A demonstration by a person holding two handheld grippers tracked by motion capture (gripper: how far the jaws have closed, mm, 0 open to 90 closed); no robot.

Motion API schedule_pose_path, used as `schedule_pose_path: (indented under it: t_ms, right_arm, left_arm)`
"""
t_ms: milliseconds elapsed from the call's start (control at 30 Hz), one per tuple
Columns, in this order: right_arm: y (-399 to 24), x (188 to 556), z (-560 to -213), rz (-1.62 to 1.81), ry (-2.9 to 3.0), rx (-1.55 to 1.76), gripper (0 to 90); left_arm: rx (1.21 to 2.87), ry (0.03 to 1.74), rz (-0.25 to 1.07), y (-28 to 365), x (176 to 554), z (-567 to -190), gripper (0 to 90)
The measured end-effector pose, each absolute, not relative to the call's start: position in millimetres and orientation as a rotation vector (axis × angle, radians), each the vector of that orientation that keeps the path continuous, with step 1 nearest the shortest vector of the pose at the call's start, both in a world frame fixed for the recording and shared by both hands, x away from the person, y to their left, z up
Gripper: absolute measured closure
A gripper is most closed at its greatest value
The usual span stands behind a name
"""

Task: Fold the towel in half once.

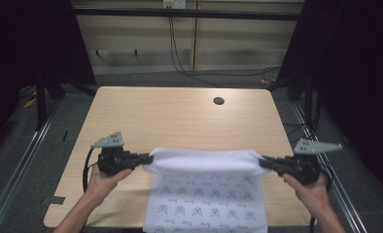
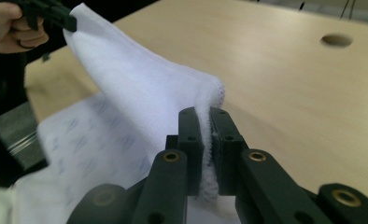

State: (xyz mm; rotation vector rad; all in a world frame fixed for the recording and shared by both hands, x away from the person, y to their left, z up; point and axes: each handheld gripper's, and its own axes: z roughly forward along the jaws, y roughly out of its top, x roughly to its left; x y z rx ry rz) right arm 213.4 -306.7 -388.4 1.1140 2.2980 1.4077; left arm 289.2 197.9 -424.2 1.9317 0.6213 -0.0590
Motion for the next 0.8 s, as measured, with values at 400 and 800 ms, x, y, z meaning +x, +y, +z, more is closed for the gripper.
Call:
schedule_pose_path:
  t_ms: [400, 800]
  right_arm:
    - [-299.4, 166.5, -474.7, 1.18, 2.484, 1.36, 84.9]
    - [-283.7, 195.6, -490.3, 1.071, 2.544, 1.276, 84.9]
  left_arm:
    - [2.197, 0.698, -0.283, 175.7, 250.2, -493.2, 86.5]
    - [2.244, 0.657, -0.17, 173.6, 271.3, -497.3, 87.4]
